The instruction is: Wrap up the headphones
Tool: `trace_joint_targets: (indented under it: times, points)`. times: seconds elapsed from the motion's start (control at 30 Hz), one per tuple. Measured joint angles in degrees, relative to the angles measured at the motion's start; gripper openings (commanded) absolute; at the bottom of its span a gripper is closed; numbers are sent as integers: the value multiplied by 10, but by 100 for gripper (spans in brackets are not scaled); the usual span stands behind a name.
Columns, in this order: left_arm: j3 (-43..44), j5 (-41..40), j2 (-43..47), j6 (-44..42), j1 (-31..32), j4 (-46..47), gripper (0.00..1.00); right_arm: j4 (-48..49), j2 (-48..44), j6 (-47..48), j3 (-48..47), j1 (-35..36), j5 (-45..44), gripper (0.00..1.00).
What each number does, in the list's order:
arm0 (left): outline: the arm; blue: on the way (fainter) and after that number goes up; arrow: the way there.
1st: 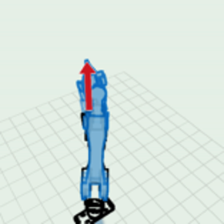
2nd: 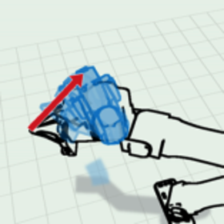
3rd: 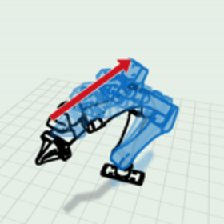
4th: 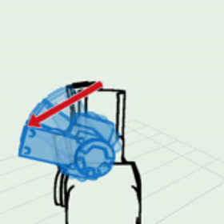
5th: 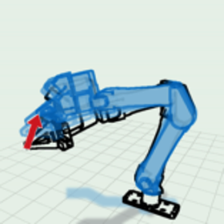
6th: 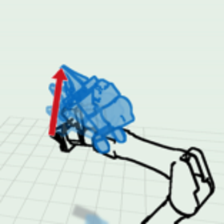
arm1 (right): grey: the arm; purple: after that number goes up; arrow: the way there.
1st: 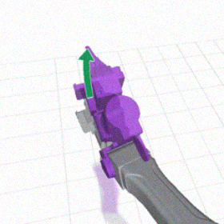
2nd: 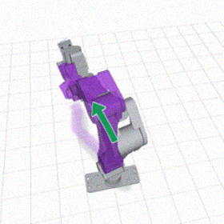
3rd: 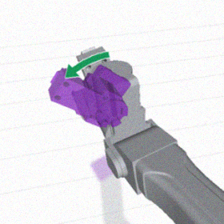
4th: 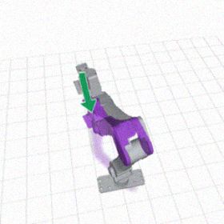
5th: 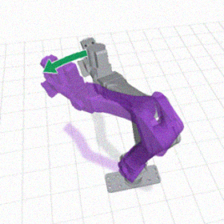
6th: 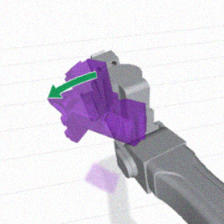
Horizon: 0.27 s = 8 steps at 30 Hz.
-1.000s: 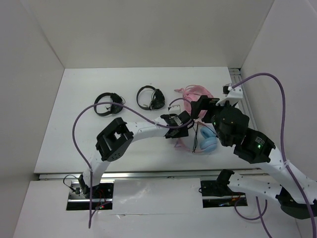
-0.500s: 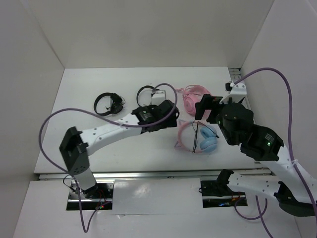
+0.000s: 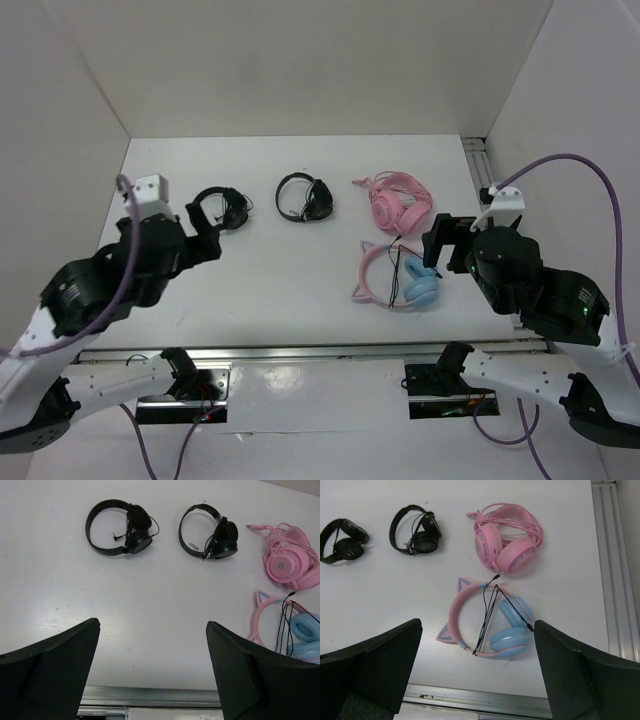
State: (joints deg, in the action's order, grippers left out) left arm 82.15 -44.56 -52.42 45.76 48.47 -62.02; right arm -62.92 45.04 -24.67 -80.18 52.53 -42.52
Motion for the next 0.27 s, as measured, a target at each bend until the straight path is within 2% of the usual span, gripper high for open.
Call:
trace_joint_targets:
  times: [0.13,0.27]
  points:
    - [22,-14,57,-5,-4,-66,100,-41,-12,-11,-4,0,-15,100]
    - [3,-24,108,7,-5,-108,100,-60,-25,-17,-4,0,-31,100]
